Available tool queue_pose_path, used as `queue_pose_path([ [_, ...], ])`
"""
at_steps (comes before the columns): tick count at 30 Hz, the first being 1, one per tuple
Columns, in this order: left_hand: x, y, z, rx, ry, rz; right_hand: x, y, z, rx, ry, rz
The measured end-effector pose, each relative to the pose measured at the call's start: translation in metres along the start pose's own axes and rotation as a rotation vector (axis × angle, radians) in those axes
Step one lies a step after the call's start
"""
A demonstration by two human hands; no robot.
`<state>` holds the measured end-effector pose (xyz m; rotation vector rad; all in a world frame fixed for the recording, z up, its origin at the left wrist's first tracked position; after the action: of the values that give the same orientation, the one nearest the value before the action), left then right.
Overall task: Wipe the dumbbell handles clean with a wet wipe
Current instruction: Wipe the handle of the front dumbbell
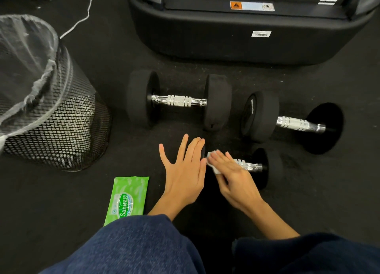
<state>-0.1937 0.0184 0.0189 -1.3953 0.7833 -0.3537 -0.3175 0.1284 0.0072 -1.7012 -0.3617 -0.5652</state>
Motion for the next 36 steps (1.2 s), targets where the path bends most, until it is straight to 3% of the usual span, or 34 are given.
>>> queue_pose_path([
  [4, 0.001, 0.001, -0.001, -0.002, 0.01, -0.009, -0.001, -0.005, 0.004, 0.015, -0.065, -0.04],
  [8, 0.0, 0.002, -0.002, 0.006, -0.003, -0.02, -0.003, -0.012, -0.009, -0.035, 0.007, -0.01],
  [14, 0.001, 0.0, 0.0, -0.006, 0.008, -0.023, -0.004, -0.009, 0.006, 0.051, -0.076, -0.007],
  [18, -0.001, 0.0, -0.003, -0.001, -0.011, -0.027, -0.006, -0.009, 0.002, -0.015, -0.007, -0.011],
  [21, 0.0, 0.0, -0.003, 0.019, 0.001, -0.031, 0.003, -0.004, 0.002, 0.038, -0.026, -0.015],
  [25, -0.001, -0.007, -0.003, 0.041, 0.015, 0.014, 0.001, -0.029, 0.014, -0.024, 0.036, -0.142],
  [28, -0.009, -0.022, -0.008, 0.036, 0.09, 0.22, 0.005, -0.056, 0.013, -0.103, 0.146, -0.277],
  [31, -0.031, -0.04, -0.015, 0.235, 0.204, 0.666, 0.002, -0.079, 0.012, -0.123, 0.168, -0.402],
  [33, -0.048, -0.045, -0.017, 0.409, 0.185, 0.907, 0.0, -0.092, 0.012, -0.155, 0.174, -0.574],
  [36, -0.066, -0.037, -0.02, 0.387, 0.112, 1.027, -0.003, -0.103, 0.013, -0.298, 0.233, -0.742],
])
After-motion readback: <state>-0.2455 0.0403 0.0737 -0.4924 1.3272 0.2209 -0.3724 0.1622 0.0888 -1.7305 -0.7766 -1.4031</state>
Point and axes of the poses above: each hand's wrist, its own z-axis away from the middle knuckle, its own y-axis out of the palm, x = y × z, the point moved 1 cm from there along -z, towards the middle knuckle, and after that the axes turned 7 degrees about -y, right-handed, at the moved point
